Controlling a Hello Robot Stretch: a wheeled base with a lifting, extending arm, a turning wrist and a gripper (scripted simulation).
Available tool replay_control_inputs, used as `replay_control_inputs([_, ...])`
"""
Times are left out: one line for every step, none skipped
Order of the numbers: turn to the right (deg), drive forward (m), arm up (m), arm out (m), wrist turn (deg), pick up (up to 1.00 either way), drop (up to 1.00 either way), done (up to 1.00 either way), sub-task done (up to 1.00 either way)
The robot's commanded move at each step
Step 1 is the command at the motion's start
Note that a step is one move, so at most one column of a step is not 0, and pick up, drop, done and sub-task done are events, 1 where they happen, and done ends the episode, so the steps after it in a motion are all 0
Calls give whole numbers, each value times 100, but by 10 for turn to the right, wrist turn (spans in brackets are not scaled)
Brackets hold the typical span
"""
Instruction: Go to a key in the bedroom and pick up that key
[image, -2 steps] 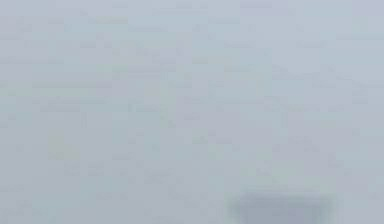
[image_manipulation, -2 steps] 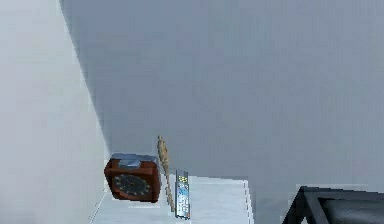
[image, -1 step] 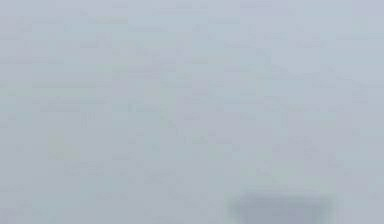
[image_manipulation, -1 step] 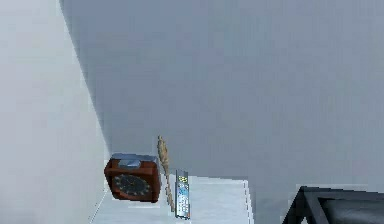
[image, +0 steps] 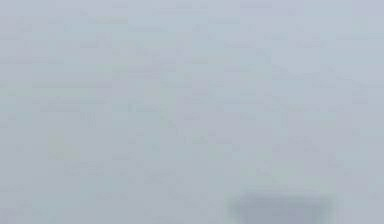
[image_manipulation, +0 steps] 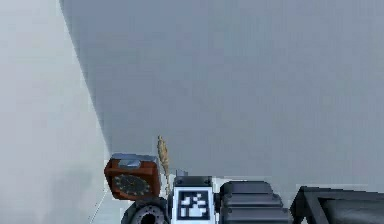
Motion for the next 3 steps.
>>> replay_control_inputs([0, 0, 0, 14, 0, 0, 0, 0, 0])
replay_control_inputs([0, 0, 0, 0, 450, 0, 0, 0, 0])
replay_control_inputs([0, 0, 0, 0, 450, 0, 0, 0, 0])
